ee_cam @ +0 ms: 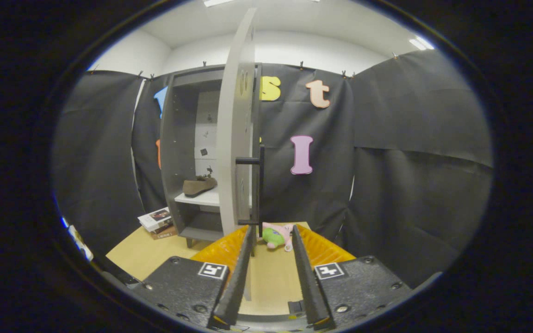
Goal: Open the shoe cabinet door, grab the shoes and put them into the shoe cabinet, then close the shoe cabinet door.
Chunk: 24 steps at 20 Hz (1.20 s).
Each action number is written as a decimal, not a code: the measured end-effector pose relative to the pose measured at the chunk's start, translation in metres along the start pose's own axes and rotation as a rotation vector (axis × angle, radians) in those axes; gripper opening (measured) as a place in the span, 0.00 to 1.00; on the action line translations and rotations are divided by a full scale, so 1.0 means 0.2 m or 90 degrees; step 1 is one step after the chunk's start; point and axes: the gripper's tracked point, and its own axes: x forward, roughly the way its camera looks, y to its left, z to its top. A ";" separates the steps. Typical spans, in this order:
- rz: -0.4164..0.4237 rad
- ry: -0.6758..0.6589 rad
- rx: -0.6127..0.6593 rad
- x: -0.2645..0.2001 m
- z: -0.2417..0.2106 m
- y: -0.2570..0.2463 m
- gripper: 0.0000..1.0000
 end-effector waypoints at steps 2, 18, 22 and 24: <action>0.001 0.009 -0.004 -0.07 -0.06 0.06 0.75; 0.139 0.210 -0.011 0.58 -1.26 1.07 1.00; 0.135 0.273 -0.012 0.92 -1.56 1.19 1.00; 0.123 0.292 -0.022 1.08 -1.66 1.21 1.00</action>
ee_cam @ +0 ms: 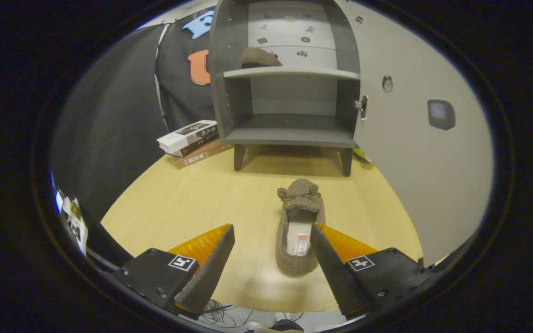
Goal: Open the shoe cabinet door, grab the shoes and put them into the shoe cabinet, then close the shoe cabinet door.
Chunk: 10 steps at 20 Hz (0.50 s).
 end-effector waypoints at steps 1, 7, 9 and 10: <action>-0.004 0.013 0.004 0.08 -0.01 -0.01 1.00; -0.017 0.069 0.061 0.44 -0.01 -0.06 1.00; -0.007 0.080 0.059 0.51 0.00 -0.04 0.99; -0.006 0.080 0.059 0.53 0.00 -0.04 0.99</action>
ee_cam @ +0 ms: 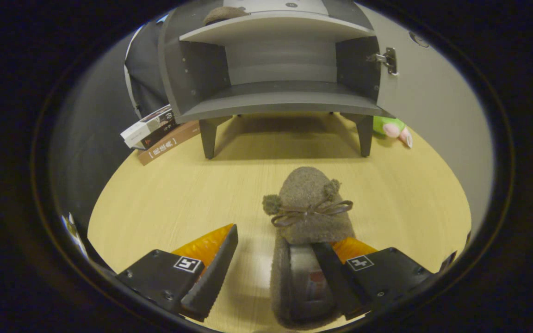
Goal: Open the shoe cabinet door, grab the shoes and put them into the shoe cabinet, then close the shoe cabinet door.
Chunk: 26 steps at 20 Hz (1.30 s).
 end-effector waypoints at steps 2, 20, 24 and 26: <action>-0.002 -0.007 0.011 0.04 0.01 -0.01 0.94; 0.047 -0.115 0.006 -0.51 0.35 0.03 0.05; 0.059 -0.155 0.006 -0.81 0.49 0.10 0.06; 0.056 -0.183 -0.005 -0.96 0.58 0.11 0.06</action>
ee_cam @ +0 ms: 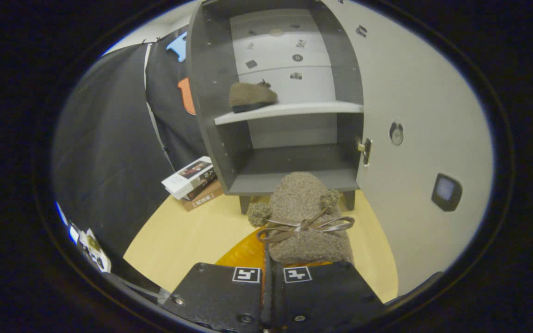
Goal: Open the shoe cabinet door, grab the shoes and put them into the shoe cabinet, then close the shoe cabinet door.
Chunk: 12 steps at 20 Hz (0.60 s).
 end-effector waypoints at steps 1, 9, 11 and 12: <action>-0.002 -0.012 -0.008 -0.04 0.07 0.01 0.05; -0.023 -0.117 -0.046 -0.24 0.68 0.09 0.05; -0.025 -0.139 -0.055 -0.22 0.83 0.10 0.05; -0.029 -0.150 -0.059 -0.21 0.90 0.10 0.06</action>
